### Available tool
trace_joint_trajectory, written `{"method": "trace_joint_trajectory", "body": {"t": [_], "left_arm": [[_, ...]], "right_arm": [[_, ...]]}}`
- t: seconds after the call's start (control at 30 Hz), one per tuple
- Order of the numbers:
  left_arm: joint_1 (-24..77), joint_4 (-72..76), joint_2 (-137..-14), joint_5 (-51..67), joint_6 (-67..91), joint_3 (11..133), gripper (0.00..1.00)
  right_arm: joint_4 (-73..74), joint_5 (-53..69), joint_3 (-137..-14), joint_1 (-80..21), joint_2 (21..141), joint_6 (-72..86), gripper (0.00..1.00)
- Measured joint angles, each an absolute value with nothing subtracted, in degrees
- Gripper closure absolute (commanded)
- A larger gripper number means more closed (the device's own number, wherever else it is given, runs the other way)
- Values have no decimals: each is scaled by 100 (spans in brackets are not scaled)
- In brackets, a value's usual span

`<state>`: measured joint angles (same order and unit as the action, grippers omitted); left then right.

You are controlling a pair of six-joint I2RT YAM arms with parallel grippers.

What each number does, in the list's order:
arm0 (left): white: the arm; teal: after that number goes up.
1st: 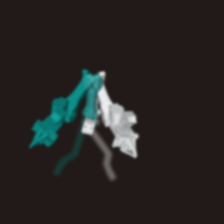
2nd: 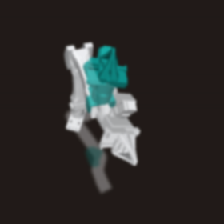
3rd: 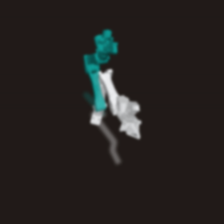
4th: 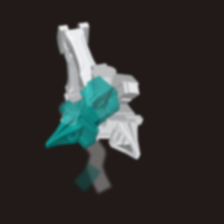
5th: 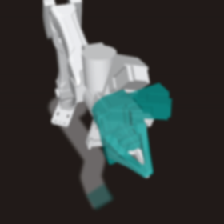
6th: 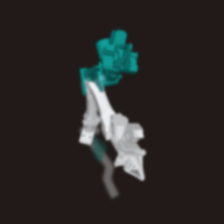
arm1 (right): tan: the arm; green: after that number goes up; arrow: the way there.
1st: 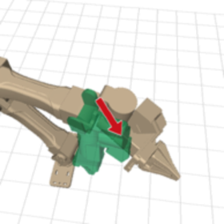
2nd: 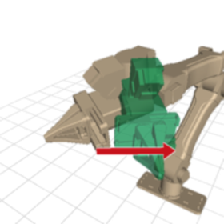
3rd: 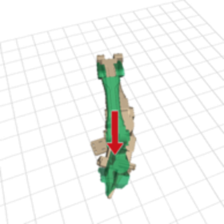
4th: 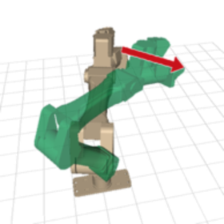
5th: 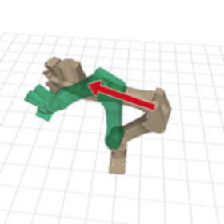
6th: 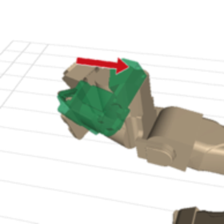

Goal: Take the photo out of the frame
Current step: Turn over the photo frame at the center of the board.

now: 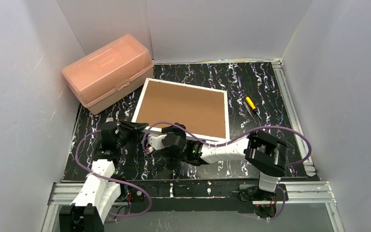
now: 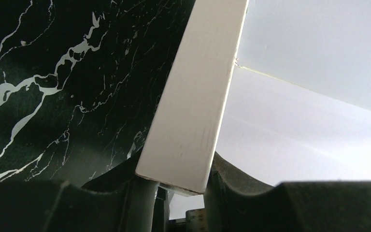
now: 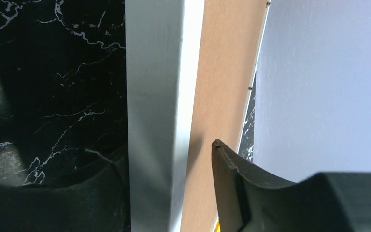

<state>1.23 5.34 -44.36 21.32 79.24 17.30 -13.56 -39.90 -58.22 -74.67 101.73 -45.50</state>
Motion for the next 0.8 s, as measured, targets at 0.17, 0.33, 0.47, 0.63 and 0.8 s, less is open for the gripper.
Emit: {"method": "trace_joint_trajectory", "body": {"t": [0.17,0.33,0.47,0.63,0.8], "left_arm": [[123,213,-4342,2078,7937,1962,77],[93,-276,-4187,1990,7856,2261,42],[104,-980,-3894,1874,7544,2606,25],[110,-1684,-3693,1625,7089,3269,18],[113,-2300,-3592,1278,6539,4040,16]], "right_arm": [[-1378,-4209,-5824,-7498,10173,-4742,91],[-1409,-4263,-5889,-7544,10049,-4880,99],[-993,-3953,-6066,-7454,9911,-4775,99],[-239,-3623,-6434,-7323,9695,-4584,99],[615,-3299,-6967,-7185,9553,-4333,99]]}}
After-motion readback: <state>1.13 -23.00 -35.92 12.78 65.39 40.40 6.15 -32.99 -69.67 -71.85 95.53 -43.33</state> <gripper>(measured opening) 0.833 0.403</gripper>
